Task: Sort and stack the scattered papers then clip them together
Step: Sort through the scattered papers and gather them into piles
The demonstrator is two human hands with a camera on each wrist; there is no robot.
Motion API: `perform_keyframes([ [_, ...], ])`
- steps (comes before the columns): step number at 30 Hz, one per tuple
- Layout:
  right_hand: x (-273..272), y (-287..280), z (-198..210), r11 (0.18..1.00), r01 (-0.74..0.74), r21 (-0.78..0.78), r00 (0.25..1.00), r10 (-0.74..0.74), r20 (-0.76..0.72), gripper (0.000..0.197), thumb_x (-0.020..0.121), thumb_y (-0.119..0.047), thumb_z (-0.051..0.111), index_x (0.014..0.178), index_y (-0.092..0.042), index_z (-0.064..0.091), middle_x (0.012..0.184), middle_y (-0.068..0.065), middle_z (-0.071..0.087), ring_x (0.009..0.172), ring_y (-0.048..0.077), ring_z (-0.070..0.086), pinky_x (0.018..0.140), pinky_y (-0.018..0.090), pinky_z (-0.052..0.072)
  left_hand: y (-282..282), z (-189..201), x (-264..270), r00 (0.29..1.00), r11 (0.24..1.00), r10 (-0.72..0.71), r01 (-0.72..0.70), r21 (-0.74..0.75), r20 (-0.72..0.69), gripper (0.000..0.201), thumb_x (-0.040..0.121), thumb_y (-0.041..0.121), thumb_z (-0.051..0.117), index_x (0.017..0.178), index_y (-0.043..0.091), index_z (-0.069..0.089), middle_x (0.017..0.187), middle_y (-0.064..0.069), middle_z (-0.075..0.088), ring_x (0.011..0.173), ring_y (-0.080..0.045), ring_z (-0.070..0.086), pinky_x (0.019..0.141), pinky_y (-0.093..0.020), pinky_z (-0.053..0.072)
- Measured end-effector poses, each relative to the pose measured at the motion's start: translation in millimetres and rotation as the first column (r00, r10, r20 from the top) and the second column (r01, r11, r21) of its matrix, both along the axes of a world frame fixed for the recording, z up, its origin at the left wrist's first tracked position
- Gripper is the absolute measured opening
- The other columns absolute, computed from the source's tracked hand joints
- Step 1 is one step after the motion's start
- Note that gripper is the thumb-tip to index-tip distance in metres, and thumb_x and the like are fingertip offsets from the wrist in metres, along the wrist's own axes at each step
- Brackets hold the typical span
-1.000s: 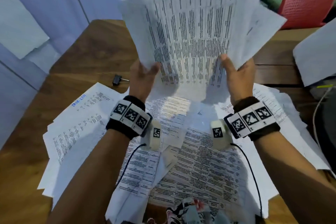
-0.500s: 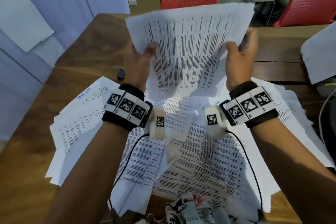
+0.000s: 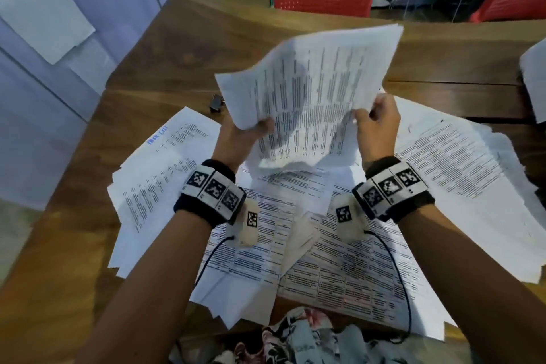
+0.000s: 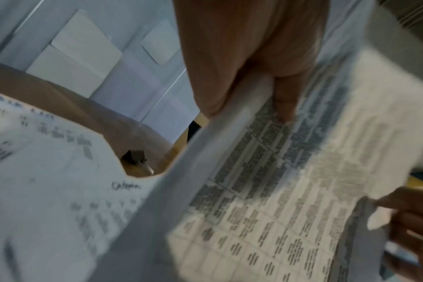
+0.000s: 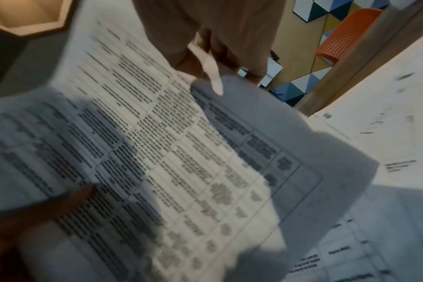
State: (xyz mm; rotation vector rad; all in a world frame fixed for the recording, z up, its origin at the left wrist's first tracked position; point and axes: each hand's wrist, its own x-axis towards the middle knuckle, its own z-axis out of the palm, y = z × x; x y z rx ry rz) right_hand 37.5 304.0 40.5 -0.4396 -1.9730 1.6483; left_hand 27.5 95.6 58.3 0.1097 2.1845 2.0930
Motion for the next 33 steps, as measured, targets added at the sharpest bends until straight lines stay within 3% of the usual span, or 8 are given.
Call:
perform_keyframes([
  [4, -5.3, -35.1, -8.2, 0.978, -0.187, 0.09, 0.932, 0.147, 0.332, 0.034, 0.081, -0.013, 0.068, 0.102, -0.012, 0.041, 0.082, -0.004, 0.044, 0.079, 0.013, 0.044, 0.07, 0.021, 0.037, -30.1, 26.9, -11.6, 0.956, 0.958, 0.285, -0.286, -0.002, -0.068, 0.032, 0.084, 0.002, 0.064, 0.07, 0.027, 0.052, 0.051, 0.02, 0.062, 0.05, 0.015, 0.056, 0.055, -0.002, 0.044],
  [7, 6.0, -75.4, -36.3, 0.761, -0.615, 0.208, 0.643, 0.331, 0.691, 0.044, 0.08, -0.026, 0.07, 0.109, -0.009, 0.041, 0.104, 0.009, 0.051, 0.101, 0.022, 0.047, 0.078, 0.029, 0.043, -48.2, 53.4, -8.0, 0.922, 0.929, 0.353, -0.365, -0.053, -0.159, 0.038, 0.088, 0.008, 0.06, 0.064, 0.027, 0.039, 0.06, 0.012, 0.045, 0.039, 0.017, 0.047, 0.044, -0.001, 0.036],
  [9, 18.5, -103.3, -59.2, 0.561, -0.797, 0.224, 0.446, 0.296, 0.845, 0.071, 0.076, -0.04, 0.071, 0.129, -0.008, 0.039, 0.13, 0.012, 0.046, 0.122, 0.029, 0.042, 0.098, 0.043, 0.042, -62.9, 62.2, -10.1, 0.906, 0.916, 0.368, -0.392, -0.085, -0.21, 0.035, 0.091, 0.01, 0.056, 0.067, 0.025, 0.037, 0.065, 0.012, 0.037, 0.041, 0.022, 0.045, 0.047, 0.001, 0.037],
  [14, 39.6, -138.4, -81.8, 0.277, -0.909, 0.312, 0.35, 0.1, 0.931, 0.059, 0.084, -0.036, 0.061, 0.134, -0.015, 0.039, 0.138, 0.008, 0.041, 0.131, 0.03, 0.031, 0.107, 0.051, 0.025, -99.5, 58.2, -23.6, 0.878, 0.872, 0.462, -0.475, -0.117, -0.126, 0.027, 0.091, 0.016, 0.059, 0.116, 0.008, 0.053, 0.084, 0.007, 0.053, 0.085, -0.01, 0.05, 0.054, -0.001, 0.037],
  [21, -4.5, -94.4, -39.3, 0.563, -0.736, 0.376, 0.573, 0.223, 0.789, 0.034, 0.09, -0.009, 0.051, 0.122, 0.003, 0.056, 0.132, 0.019, 0.053, 0.122, 0.032, 0.049, 0.097, 0.031, 0.035, -117.7, 28.2, -30.4, 0.87, 0.879, 0.472, -0.476, -0.003, 0.141, 0.05, 0.091, 0.008, 0.057, 0.136, -0.002, 0.039, 0.137, -0.017, 0.048, 0.119, -0.023, 0.05, 0.068, -0.006, 0.038],
  [24, -31.0, -64.7, -26.7, 0.673, -0.645, 0.362, 0.587, 0.132, 0.799, 0.034, 0.093, -0.013, 0.05, 0.122, 0.005, 0.054, 0.132, 0.023, 0.052, 0.122, 0.037, 0.048, 0.1, 0.038, 0.039, -114.8, -3.6, -41.0, 0.853, 0.903, 0.397, -0.429, 0.022, 0.339, 0.048, 0.086, 0.003, 0.062, 0.13, -0.01, 0.046, 0.134, -0.025, 0.05, 0.112, -0.028, 0.057, 0.095, -0.033, 0.048],
  [29, -66.6, -40.4, -34.3, 0.644, -0.607, 0.465, 0.558, -0.071, 0.827, 0.02, 0.088, -0.023, 0.056, 0.09, -0.006, 0.064, 0.122, 0.023, 0.056, 0.115, 0.037, 0.052, 0.095, 0.04, 0.044, -102.0, -71.3, -41.9, 0.747, 0.942, 0.318, -0.316, -0.108, 0.584, 0.059, 0.078, 0.012, 0.072, 0.127, -0.009, 0.049, 0.13, -0.027, 0.054, 0.116, -0.04, 0.055, 0.1, -0.047, 0.045],
  [33, -76.1, -31.6, -45.1, 0.605, -0.665, 0.437, 0.469, -0.117, 0.875, 0.041, 0.092, -0.022, 0.051, 0.128, -0.003, 0.049, 0.135, 0.019, 0.048, 0.126, 0.033, 0.044, 0.106, 0.037, 0.034, -92.7, -93.4, -44.7, 0.693, 0.919, 0.379, -0.204, -0.337, 0.613, 0.061, 0.086, 0.012, 0.065, 0.135, -0.011, 0.038, 0.136, -0.024, 0.048, 0.124, -0.035, 0.05, 0.098, -0.035, 0.044],
])
